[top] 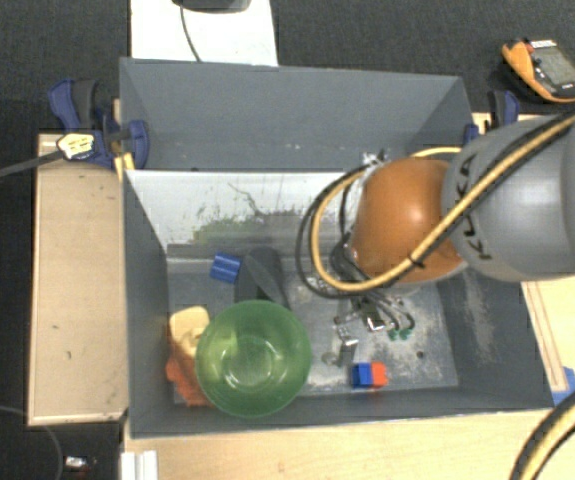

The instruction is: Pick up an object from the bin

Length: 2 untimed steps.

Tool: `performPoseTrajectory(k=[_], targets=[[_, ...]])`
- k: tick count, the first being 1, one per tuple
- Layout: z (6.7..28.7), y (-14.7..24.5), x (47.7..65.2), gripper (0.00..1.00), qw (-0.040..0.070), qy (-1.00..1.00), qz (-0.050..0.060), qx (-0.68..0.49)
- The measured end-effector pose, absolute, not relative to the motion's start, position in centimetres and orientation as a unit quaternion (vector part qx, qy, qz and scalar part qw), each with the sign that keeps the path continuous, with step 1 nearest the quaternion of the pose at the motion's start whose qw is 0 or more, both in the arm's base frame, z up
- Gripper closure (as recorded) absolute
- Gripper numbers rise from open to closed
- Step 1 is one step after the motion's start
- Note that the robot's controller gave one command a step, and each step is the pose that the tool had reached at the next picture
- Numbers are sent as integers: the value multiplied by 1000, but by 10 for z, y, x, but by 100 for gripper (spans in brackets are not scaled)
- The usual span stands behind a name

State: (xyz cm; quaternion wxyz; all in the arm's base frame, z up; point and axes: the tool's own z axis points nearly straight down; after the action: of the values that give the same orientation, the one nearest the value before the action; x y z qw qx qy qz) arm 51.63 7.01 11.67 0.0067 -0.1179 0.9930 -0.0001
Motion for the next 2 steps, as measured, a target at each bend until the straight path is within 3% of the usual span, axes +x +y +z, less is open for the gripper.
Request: performPoseTrajectory(k=[1,2], targets=[[113,98,530,0,7,996,-1,-89],[107,110,529,0,5,1000,-3,-8]])
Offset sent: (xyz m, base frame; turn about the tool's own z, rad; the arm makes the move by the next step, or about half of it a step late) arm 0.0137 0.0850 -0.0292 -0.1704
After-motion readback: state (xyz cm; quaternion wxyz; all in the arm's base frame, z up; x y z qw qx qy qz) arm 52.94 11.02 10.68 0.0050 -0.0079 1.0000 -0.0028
